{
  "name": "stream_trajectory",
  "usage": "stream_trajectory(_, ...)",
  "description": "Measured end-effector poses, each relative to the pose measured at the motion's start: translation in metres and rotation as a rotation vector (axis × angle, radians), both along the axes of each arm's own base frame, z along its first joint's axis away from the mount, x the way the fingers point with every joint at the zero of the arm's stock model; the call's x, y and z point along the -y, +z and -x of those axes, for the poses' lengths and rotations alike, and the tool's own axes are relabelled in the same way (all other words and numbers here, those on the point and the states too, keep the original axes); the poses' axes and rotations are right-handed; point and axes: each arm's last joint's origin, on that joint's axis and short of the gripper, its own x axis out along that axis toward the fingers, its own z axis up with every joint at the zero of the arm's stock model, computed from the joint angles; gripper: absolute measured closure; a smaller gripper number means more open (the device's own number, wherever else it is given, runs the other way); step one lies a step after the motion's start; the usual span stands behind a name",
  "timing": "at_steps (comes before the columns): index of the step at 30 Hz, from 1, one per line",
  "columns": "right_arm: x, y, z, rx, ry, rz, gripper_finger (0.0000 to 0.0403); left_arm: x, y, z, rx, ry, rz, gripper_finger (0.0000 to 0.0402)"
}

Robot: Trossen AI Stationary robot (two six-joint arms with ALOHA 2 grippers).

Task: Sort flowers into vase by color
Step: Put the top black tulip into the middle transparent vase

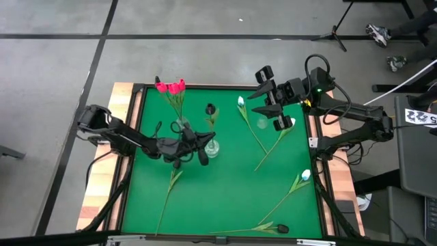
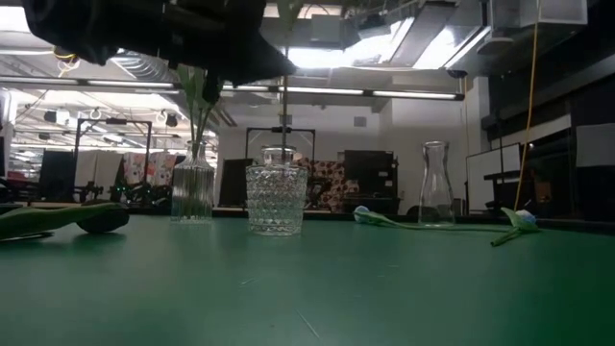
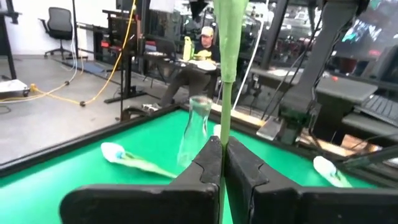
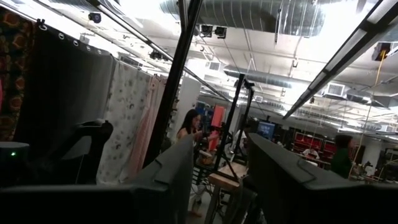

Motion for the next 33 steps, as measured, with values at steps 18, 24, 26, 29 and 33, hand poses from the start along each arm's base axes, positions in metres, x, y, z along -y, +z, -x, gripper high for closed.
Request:
stream_trajectory(18,0.0,0.0,0.0,-0.002,0.0,-0.001,0.0252,0.0,-0.031,-0.004,-0.14,0.04,0.035,0.04)
stream_trajectory(24,0.0,-0.001,0.0,-0.007,0.0,-0.002,0.0252,-0.001,-0.031,-0.003,-0.134,0.091,0.04,0.04)
stream_trajectory(26,0.0,-0.001,0.0,-0.007,0.0,-0.002,0.0252,-0.001,-0.031,-0.003,-0.127,0.105,0.04,0.04)
stream_trajectory(29,0.0,-0.001,0.0,-0.008,0.0,-0.003,0.0252,-0.001,-0.029,-0.003,-0.109,0.112,0.038,0.04)
stream_trajectory(33,0.0,-0.001,0.0,-0.009,0.001,-0.005,0.0252,-0.001,-0.026,-0.004,-0.075,0.109,0.026,0.04)
